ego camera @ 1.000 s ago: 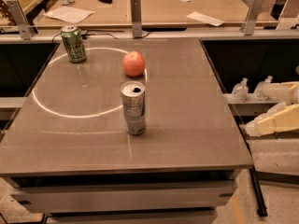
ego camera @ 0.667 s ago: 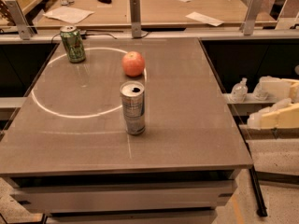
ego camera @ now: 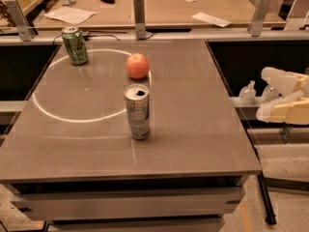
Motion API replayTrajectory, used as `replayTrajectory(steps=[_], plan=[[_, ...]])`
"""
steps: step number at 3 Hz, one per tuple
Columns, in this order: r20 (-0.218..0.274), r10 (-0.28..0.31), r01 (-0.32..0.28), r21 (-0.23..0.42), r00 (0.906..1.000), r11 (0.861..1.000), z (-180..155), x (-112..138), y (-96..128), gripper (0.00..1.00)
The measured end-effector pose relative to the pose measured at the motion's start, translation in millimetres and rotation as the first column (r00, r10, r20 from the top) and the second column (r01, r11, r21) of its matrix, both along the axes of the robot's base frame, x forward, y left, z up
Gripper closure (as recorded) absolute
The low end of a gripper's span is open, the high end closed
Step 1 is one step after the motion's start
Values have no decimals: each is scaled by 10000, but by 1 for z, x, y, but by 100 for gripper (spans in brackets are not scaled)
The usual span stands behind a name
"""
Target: Knock redbull can over
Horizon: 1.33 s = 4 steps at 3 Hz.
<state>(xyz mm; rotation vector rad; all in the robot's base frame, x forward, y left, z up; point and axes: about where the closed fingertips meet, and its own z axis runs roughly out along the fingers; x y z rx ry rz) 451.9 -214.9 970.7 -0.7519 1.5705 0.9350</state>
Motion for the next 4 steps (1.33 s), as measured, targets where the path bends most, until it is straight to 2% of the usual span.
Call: replayTrajectory(steps=[1,2,3,4], plan=[[-1,-1,1,-8,10000,10000,0,0,0,0],[155,14,-13,-15,9999,10000,-8,-6,18,0],[828,263,-289,299,9962,9991,-16,-12,50,0],[1304,440,-466,168,9905,9988,-25,-13,78,0]])
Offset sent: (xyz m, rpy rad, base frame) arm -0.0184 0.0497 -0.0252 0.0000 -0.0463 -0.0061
